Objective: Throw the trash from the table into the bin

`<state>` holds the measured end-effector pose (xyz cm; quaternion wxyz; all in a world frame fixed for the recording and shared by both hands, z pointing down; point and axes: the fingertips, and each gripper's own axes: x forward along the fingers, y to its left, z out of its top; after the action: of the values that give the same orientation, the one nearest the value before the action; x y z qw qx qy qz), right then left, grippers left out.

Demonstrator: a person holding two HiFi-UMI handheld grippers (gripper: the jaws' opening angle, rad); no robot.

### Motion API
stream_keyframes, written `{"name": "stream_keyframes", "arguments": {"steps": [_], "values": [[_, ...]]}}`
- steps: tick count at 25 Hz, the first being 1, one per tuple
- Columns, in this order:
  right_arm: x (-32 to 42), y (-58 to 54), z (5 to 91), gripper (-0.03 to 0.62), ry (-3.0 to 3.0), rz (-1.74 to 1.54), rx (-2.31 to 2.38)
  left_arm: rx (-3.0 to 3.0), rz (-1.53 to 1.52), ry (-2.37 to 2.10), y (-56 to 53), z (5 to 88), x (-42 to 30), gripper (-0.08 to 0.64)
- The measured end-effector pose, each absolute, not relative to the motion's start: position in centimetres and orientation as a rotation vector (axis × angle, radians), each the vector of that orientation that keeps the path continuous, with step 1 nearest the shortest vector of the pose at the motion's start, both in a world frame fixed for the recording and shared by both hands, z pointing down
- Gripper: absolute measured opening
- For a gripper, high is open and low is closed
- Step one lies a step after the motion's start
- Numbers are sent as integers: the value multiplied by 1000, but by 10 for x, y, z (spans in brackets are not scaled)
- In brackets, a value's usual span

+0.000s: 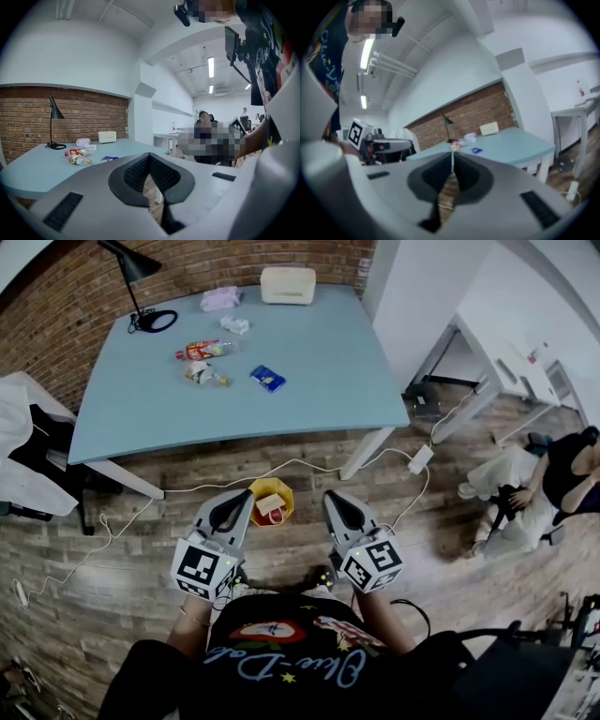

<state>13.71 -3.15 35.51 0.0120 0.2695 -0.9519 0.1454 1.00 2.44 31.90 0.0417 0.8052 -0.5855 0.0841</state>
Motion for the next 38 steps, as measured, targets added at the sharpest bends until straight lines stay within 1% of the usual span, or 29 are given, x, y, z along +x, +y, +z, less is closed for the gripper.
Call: {"name": "stream_keyframes", "arguments": {"steps": [4,7,9,13,16,23,28,38], "values": [[171,-44,362,12,-2955,443,836,2483,304,-1808,15,322,44,8],[199,-55,370,12,-2907,396,821,2453,267,-1827,5,323,69,8],[217,-63,372,12,-2924,440,798,2432,244,-1866,-2,320,82,8],[241,-80,369,12,-2952,439,746,2392,195,-1949,-12,313,98,8],[243,-87,367,12,-2946,425,698,2349,200,-2013,-10,308,98,8],[204,-98,364,12,-2963,391,589,2263,187,-2115,-2,306,66,8],[159,-112,357,12,-2971,370,553,2238,133,-2134,-21,306,22,8],[60,-159,351,12,-2939,366,620,2345,176,-2075,-84,294,-75,8]]}}
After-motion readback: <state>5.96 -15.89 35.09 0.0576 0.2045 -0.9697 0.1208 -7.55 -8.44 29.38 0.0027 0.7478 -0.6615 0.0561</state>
